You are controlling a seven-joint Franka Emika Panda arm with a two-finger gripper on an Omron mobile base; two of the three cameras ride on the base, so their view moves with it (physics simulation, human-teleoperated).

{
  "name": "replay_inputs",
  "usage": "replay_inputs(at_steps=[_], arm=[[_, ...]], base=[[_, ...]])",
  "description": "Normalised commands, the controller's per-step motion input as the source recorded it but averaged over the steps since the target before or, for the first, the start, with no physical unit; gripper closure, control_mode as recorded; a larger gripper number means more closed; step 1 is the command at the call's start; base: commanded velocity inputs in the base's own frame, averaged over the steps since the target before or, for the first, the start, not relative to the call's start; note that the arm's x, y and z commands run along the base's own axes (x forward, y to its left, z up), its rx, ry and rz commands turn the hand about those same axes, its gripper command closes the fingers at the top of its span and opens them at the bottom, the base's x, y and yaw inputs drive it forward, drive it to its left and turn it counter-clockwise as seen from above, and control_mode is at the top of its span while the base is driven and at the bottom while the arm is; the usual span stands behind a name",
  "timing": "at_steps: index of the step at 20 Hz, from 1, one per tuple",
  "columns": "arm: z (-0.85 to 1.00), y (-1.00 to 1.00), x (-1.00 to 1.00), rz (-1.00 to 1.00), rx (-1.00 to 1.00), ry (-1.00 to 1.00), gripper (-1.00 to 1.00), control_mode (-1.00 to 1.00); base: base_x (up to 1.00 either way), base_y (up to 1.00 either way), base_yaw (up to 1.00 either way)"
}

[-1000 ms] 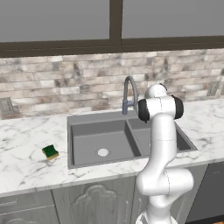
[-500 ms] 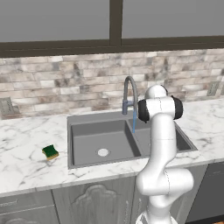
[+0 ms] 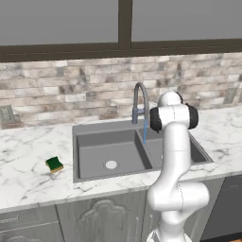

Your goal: Soak the sponge with water for a few seconds and then drop it inside the sink.

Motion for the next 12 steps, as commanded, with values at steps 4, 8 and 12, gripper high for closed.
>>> replay_inputs(at_steps=[4, 8, 12], arm=[[0.72, -0.3, 0.0, 0.0, 0.06, 0.01, -1.0, -1.0], [0.51, -0.4, 0.0, 0.0, 0.05, 0.05, -1.0, -1.0], [0.25, -0.45, -0.12, 0.0, 0.04, 0.18, -1.0, -1.0]], base=[[0.0, 0.0, 0.0], [0.0, 0.0, 0.0], [0.0, 0.0, 0.0]])
